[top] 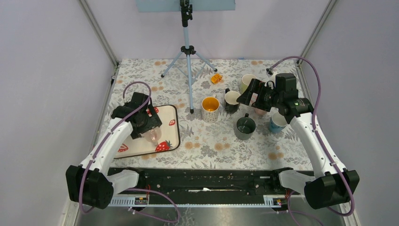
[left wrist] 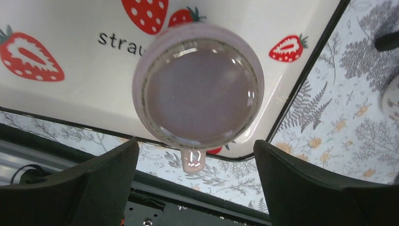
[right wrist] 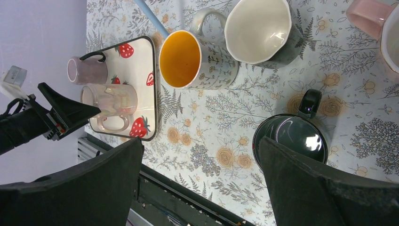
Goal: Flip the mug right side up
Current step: Turn over the cup on the tray.
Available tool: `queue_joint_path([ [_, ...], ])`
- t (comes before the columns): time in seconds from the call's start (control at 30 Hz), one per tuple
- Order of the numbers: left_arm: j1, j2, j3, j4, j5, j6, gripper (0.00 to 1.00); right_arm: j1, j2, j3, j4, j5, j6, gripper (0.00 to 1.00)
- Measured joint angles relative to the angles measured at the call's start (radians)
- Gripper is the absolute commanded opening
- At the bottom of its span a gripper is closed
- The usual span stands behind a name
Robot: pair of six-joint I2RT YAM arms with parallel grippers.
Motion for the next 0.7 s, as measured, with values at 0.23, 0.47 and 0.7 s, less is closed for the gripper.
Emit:
queue_joint_path([
  [0.23, -0.072, -0.008, -0.052, 0.008, 0.016, -0.068, 0.73, 0.003, 0.000, 0.000, 0.000, 0.000, 0.000, 1.00],
  [0.47, -0.086, -0.003, -0.098, 0.034, 0.016, -0.109, 0.54, 0.004, 0.000, 0.000, 0.000, 0.000, 0.000, 1.00],
  [0.7, -0.093, 0.012, -0.130, 0.072, 0.000, -0.117, 0.42, 0.005, -0.005, 0.000, 0.000, 0.000, 0.000, 1.00],
])
